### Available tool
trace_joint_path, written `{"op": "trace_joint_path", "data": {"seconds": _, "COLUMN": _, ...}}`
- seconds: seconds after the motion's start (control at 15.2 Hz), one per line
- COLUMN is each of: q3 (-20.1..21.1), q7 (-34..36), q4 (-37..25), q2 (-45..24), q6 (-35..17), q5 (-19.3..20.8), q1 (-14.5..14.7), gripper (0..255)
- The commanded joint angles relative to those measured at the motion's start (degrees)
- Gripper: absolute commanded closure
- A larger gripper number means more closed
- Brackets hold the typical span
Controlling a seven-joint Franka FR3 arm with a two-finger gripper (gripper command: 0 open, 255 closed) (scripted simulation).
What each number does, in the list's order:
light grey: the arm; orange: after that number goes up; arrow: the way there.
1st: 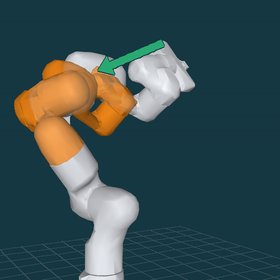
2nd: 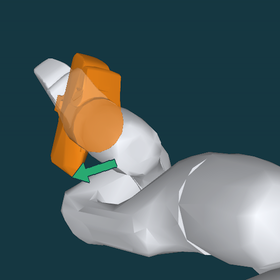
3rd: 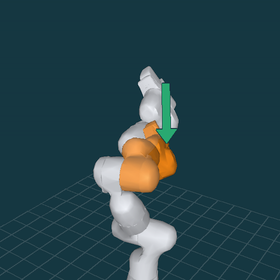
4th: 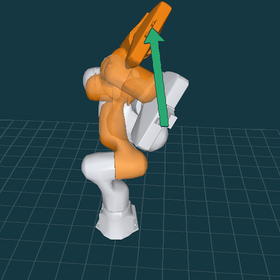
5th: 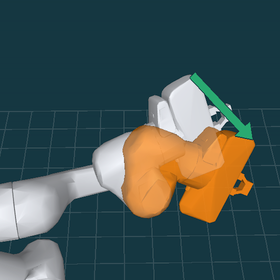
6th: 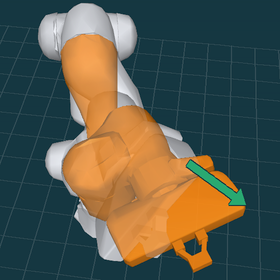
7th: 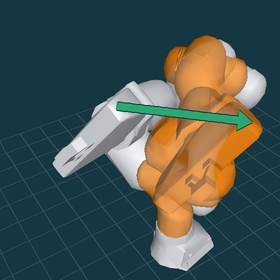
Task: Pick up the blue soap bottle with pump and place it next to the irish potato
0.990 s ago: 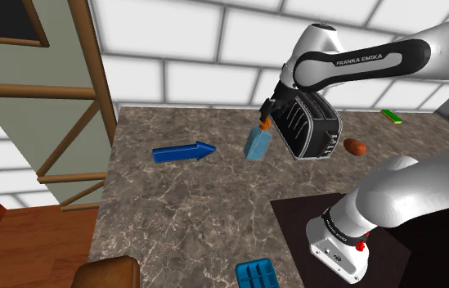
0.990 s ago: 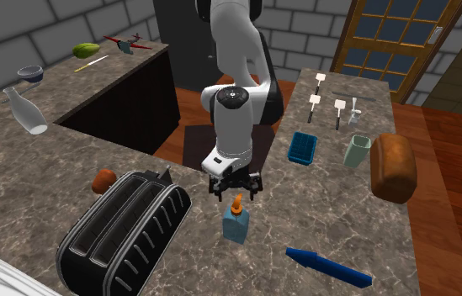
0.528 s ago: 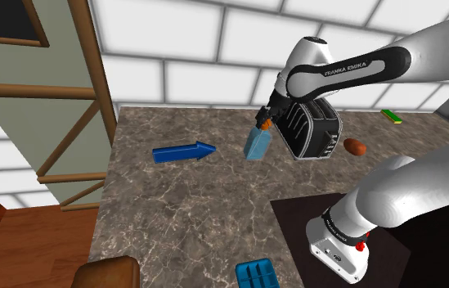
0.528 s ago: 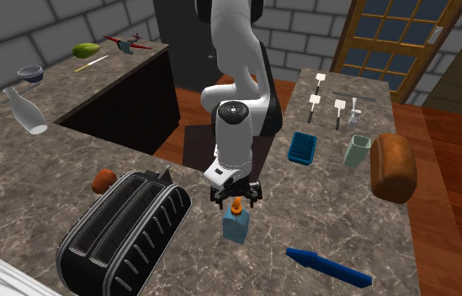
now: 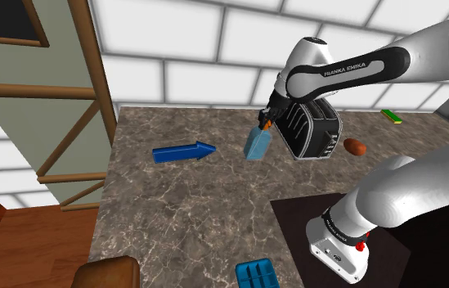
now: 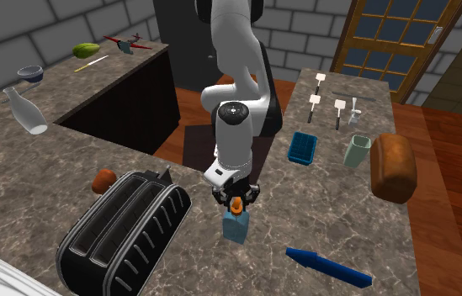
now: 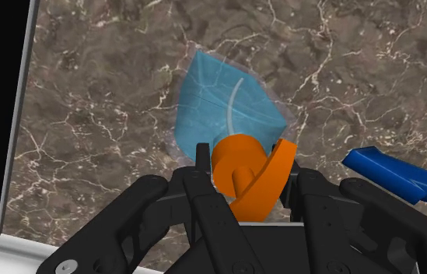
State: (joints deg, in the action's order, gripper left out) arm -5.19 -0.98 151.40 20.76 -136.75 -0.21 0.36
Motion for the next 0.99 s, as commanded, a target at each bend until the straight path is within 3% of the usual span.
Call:
{"op": "trace_joint_path", "data": {"seconds": 0.0, "q3": 0.0, "q7": 0.0, "q4": 0.0, "q2": 0.0, "q6": 0.0, "q5": 0.0, "q1": 0.0, "gripper": 255}}
{"op": "trace_joint_path", "data": {"seconds": 0.46, "q3": 0.0, "q7": 0.0, "q4": 0.0, "q2": 0.0, "q6": 0.0, "q5": 0.0, "q1": 0.0, "gripper": 255}}
{"op": "trace_joint_path", "data": {"seconds": 0.92, "q3": 0.3, "q7": 0.4, "q4": -3.0, "q2": 3.3, "q6": 6.4, "q5": 0.3, "q1": -0.1, "gripper": 255}}
